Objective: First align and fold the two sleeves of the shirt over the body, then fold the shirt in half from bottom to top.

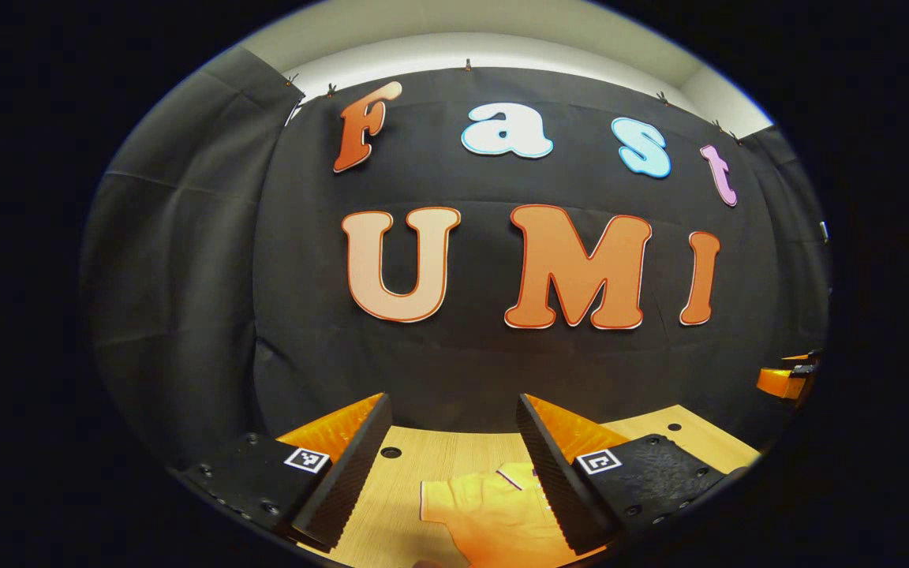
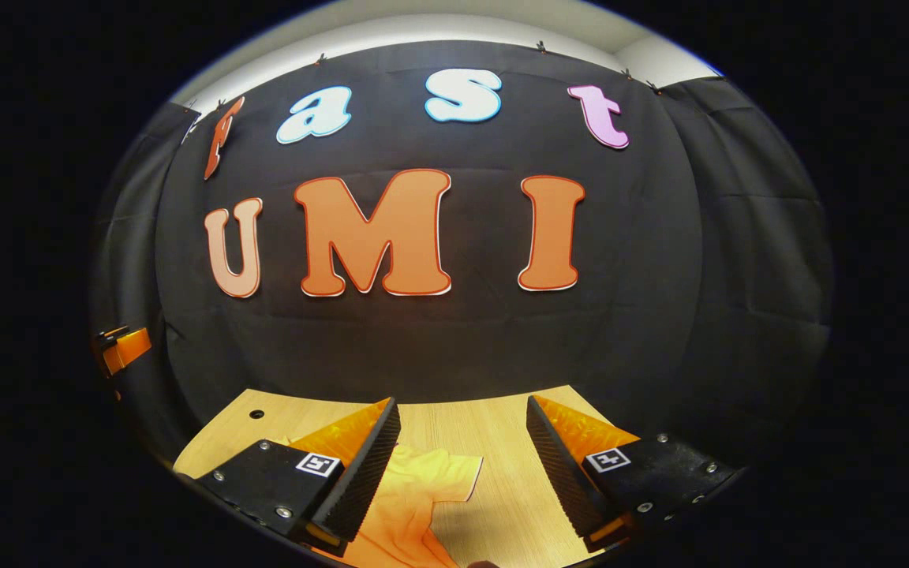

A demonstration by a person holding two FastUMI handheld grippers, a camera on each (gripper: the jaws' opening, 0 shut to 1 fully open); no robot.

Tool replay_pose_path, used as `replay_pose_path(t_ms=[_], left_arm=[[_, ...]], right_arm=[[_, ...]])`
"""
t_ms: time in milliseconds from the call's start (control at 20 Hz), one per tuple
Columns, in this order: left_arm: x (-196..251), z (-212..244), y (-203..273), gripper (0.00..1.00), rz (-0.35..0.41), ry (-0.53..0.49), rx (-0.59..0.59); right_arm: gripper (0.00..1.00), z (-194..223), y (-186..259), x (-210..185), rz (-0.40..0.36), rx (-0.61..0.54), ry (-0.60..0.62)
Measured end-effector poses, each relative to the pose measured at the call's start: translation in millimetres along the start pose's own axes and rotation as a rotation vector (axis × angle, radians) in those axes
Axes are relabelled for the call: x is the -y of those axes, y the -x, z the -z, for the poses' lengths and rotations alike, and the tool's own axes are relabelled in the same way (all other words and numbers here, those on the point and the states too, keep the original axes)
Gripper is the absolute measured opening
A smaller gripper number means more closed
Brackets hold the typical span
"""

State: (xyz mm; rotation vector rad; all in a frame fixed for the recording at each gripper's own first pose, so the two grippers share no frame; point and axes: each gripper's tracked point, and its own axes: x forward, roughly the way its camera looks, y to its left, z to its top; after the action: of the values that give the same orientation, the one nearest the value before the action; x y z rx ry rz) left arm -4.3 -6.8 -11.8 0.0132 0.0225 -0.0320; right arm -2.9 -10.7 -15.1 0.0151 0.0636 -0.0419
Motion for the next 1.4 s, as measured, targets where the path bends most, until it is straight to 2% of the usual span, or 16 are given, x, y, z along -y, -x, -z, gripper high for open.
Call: replay_pose_path(t_ms=[350,550,650,800,1100,1400], left_arm=[[-5.5,12.3,-0.5,0.98,0.003,0.007,-0.023],[-25.3,24.1,1.9,0.98,-0.017,0.010,-0.047],[-34.2,26.7,0.6,0.98,-0.026,0.014,-0.055],[-52.0,32.1,-1.9,0.98,-0.052,0.011,-0.063],[-82.8,55.0,-11.9,0.98,-0.106,0.015,-0.127],[-100.6,78.5,-33.4,0.98,-0.129,0.026,-0.184]], right_arm=[[0.98,9.5,-38.1,3.6,-0.005,-0.164,-0.067],[0.97,25.7,-81.2,0.1,-0.018,-0.306,-0.036],[0.98,40.2,-111.2,4.2,0.004,-0.385,-0.030],[0.98,73.9,-153.6,18.1,0.068,-0.491,0.012],[0.99,181.7,-194.9,14.2,0.066,-0.852,-0.016],[0.99,263.4,-217.3,13.0,0.100,-1.042,-0.040]])
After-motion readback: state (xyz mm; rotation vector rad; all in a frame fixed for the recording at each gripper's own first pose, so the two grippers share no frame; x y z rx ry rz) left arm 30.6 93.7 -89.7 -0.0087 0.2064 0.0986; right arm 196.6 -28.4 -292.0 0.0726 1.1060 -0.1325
